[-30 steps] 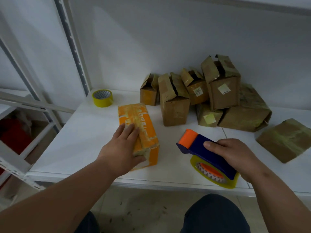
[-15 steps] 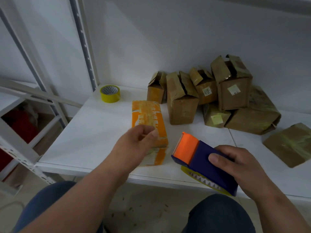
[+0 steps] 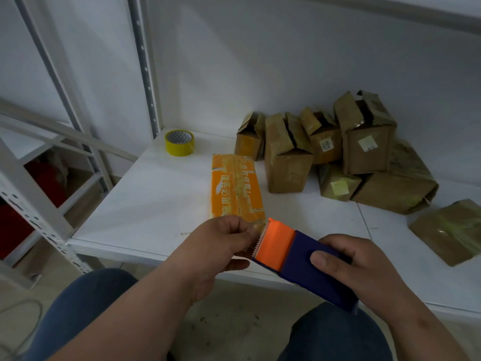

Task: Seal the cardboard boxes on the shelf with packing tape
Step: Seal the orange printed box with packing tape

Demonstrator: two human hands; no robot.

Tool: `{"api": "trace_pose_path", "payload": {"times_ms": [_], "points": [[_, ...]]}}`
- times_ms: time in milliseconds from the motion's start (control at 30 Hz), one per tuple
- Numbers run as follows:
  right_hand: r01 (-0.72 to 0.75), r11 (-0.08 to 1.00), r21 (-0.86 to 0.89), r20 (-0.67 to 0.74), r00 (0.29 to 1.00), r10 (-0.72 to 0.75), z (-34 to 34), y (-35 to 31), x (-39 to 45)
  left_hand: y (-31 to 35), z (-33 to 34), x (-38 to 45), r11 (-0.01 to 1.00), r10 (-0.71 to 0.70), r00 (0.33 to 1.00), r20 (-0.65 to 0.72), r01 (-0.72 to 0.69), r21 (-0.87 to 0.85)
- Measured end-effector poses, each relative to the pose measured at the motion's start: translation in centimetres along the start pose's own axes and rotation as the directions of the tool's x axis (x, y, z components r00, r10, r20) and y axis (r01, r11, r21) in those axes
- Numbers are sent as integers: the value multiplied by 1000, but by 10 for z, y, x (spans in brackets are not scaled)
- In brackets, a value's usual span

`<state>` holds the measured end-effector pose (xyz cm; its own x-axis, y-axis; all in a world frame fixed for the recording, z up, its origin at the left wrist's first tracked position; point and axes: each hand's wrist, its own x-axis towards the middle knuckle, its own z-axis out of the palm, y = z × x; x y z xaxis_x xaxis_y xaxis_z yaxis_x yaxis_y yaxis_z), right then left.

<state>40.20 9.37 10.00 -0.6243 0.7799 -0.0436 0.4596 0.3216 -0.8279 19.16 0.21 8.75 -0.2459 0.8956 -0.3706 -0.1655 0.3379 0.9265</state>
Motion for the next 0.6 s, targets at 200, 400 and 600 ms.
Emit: {"api": "trace_pose_path", "payload": {"times_ms": [200, 400, 600], "points": [[61, 997, -52, 24, 998, -60, 7, -4, 2, -3, -6, -1, 995, 59, 984, -166, -44, 95], [183, 976, -115, 110, 979, -171, 4, -13, 13, 5, -15, -3, 986, 128, 961, -247, -96, 140], [171, 979, -114, 128, 979, -156, -24, -14, 22, 30, -49, -3, 980, 165, 911, -379, -195, -43]]}}
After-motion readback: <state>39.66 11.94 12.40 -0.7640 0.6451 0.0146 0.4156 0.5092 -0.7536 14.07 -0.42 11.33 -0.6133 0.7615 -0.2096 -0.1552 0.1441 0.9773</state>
